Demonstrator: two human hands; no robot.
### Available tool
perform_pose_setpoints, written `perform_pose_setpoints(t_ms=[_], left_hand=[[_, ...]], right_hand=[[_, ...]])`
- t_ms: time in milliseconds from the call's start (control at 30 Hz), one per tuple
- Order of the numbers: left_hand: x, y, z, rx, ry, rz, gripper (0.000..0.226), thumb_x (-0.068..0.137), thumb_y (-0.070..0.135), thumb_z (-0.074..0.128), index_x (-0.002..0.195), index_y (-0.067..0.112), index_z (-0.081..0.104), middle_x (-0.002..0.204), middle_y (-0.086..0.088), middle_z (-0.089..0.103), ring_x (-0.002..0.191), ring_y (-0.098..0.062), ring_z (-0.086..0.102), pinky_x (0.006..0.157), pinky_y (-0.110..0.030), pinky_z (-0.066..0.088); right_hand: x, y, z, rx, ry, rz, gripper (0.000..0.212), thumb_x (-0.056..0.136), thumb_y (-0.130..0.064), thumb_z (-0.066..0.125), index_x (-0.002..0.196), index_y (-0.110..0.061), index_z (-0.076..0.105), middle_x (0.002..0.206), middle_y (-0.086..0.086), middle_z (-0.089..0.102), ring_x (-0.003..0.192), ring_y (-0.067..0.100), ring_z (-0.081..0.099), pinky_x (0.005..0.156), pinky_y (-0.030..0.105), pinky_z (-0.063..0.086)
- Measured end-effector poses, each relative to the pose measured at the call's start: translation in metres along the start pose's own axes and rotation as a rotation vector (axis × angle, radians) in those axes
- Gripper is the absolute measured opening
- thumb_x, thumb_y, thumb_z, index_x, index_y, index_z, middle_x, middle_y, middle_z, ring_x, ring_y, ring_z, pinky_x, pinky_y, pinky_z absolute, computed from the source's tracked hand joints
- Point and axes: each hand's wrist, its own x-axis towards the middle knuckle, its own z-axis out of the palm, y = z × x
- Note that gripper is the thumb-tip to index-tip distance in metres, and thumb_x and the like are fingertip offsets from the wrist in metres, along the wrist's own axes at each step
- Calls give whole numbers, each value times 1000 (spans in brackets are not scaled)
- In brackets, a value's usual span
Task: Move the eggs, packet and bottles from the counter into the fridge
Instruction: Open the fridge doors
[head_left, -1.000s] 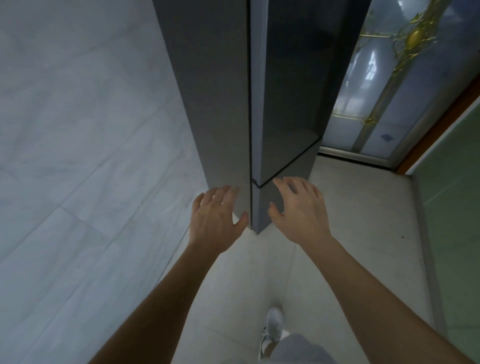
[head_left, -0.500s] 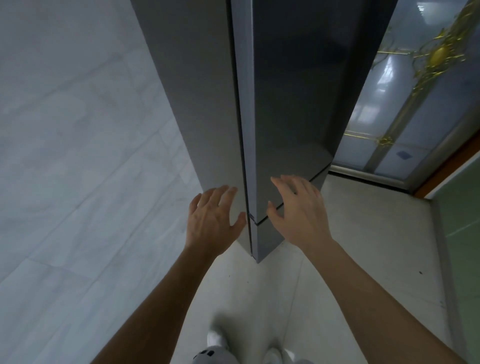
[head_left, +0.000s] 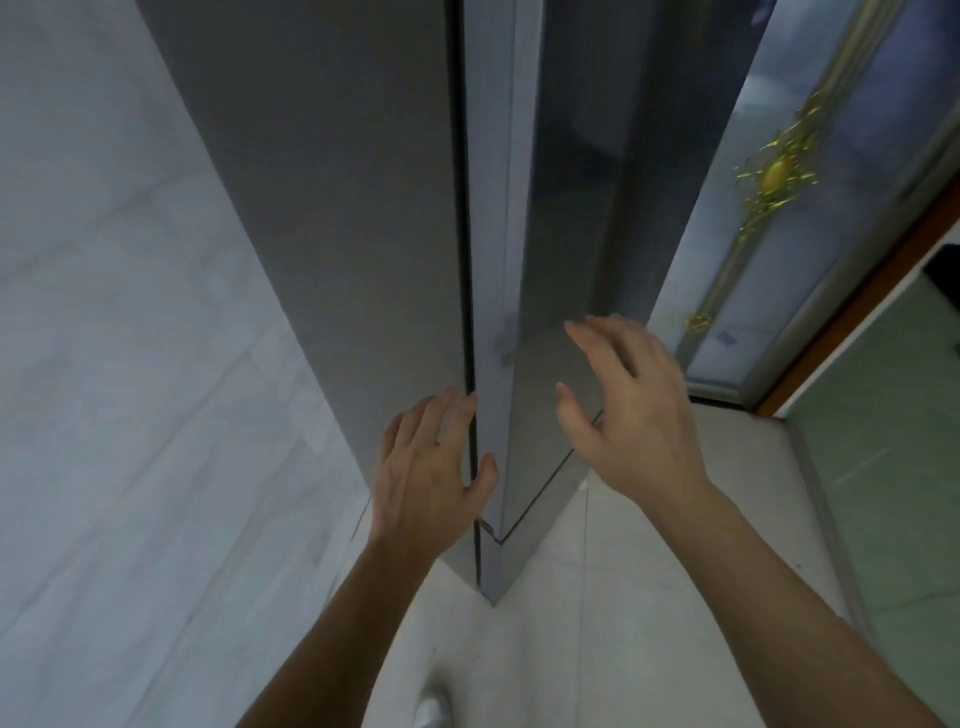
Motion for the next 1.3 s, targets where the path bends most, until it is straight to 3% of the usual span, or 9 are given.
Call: perform_pose_setpoints(t_ms=[133,233,333,500,633,900,1133,1300], left_hand=[[37,-8,-20,-116,172,114,61,87,43,55,143,19,47,155,-9,37,134,-27,45,107,-42,40],[62,-8,-33,-182,295,254,66,84,36,61,146,20,45,160,-10,28,145,-28,33,111,-50,37],[85,-10,-43,-180,338,398,74,81,29,64,150,19,40,163,-11,23,150,-28,24,113,-52,34],[111,-27,-43,3,344,581,79,82,24,60,154,16,30,166,-6,13,152,-23,17,117,-50,32],[124,-33,-37,105,366,689,79,88,31,57,155,11,21,165,-7,12,152,-24,17,119,-47,26],[134,-37,-30,52,423,765,73,94,29,56,156,11,22,165,-7,15,152,-27,17,122,-44,22],[131,-36,-31,95,369,740,83,95,28,63,156,9,10,167,-8,1,153,-29,10,124,-44,14],[129,-33,-32,83,313,713,86,94,27,64,157,11,8,167,-7,-1,153,-27,9,123,-45,19]], right_hand=[[61,-23,-32,-118,204,-141,45,92,-25,62,132,-4,62,139,19,56,138,38,45,110,55,40],[102,-45,-59,-232,365,-318,40,90,-19,64,125,-1,67,138,24,56,135,43,46,109,57,40],[133,-60,-71,-387,377,-499,35,88,-16,65,120,-2,70,135,24,59,134,43,48,110,62,38],[166,-67,-60,-615,299,-669,35,92,-18,64,126,-10,70,138,16,61,140,37,45,120,53,27],[175,-62,-55,-747,271,-683,38,94,-26,62,129,-14,68,142,11,59,141,32,45,120,49,24],[175,-54,-63,-853,196,-693,43,90,-30,58,131,-16,67,148,9,53,142,30,43,121,48,19],[174,-55,-63,-868,195,-704,42,89,-29,56,126,-16,68,146,12,55,140,33,46,120,49,20],[174,-54,-60,-866,222,-715,39,87,-28,57,122,-15,70,143,12,58,137,34,46,119,51,21]])
